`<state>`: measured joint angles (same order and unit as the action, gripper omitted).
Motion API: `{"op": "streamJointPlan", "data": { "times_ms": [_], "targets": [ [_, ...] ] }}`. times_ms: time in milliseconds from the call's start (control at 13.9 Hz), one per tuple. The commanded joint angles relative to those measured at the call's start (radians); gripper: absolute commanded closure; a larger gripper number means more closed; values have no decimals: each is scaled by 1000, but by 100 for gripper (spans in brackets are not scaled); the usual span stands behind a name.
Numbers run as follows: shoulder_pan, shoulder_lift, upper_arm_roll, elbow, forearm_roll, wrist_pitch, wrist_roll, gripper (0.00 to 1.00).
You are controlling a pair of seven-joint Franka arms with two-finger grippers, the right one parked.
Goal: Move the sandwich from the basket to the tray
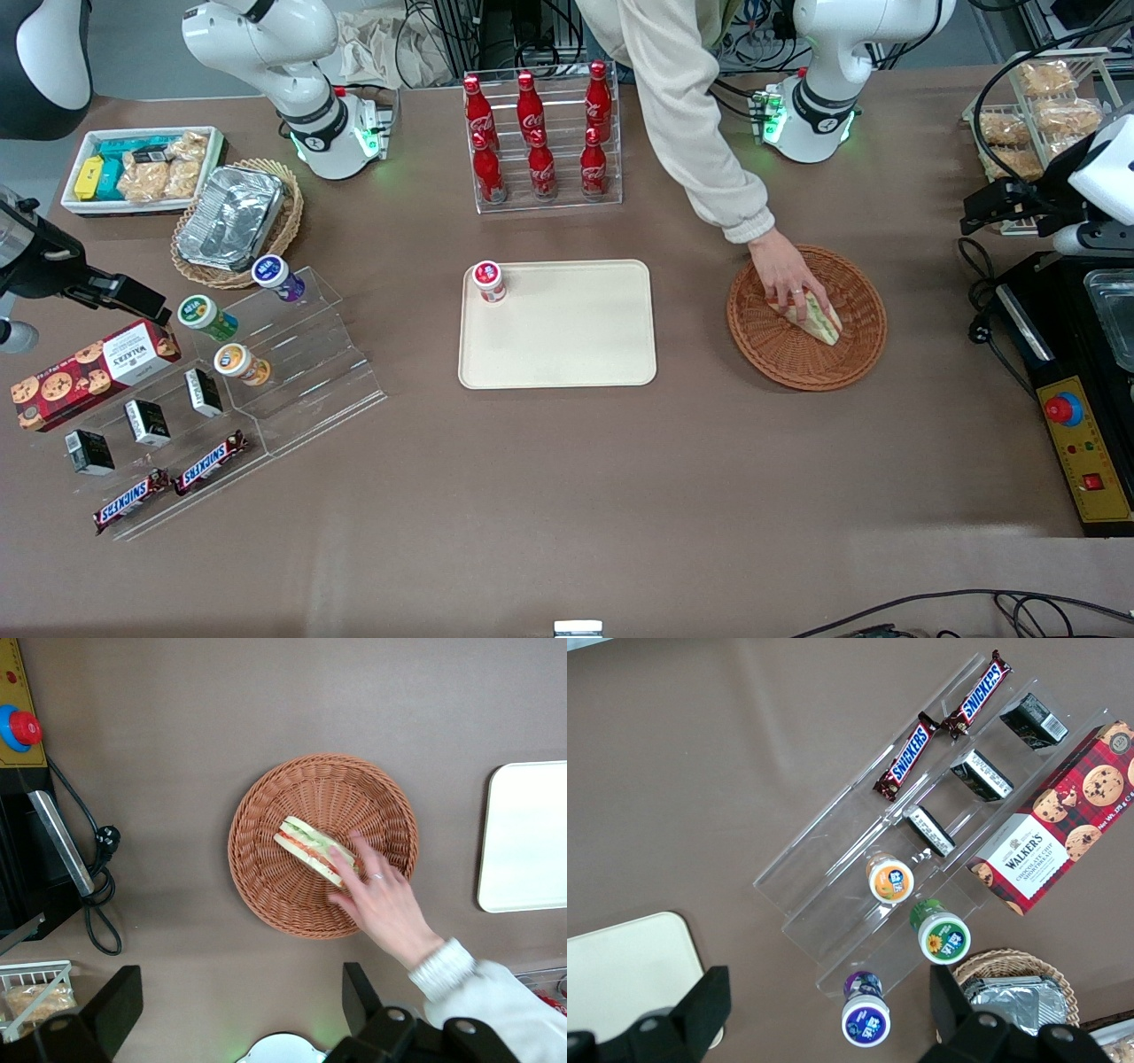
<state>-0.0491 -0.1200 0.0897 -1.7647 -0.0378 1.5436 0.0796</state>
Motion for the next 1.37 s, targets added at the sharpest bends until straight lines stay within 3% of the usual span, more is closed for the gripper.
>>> {"op": "streamJointPlan", "data": {
  "times_ms": [0, 360, 432, 649, 865, 1153, 1297],
  "targets": [
    [-9, 10, 4, 24, -10, -3, -15, 0],
    [3, -58, 11, -73, -11, -34, 29, 0],
    [8, -81, 12, -122, -19, -4, 28, 0],
    [9, -200, 42, -399, -157, 233, -7, 0],
    [0, -199, 44, -495, -166, 344, -18, 0],
    [-37, -190, 30, -620, -160, 490, -220, 0],
    [-55, -165, 27, -634, -160, 501, -408, 0]
  ]
}}
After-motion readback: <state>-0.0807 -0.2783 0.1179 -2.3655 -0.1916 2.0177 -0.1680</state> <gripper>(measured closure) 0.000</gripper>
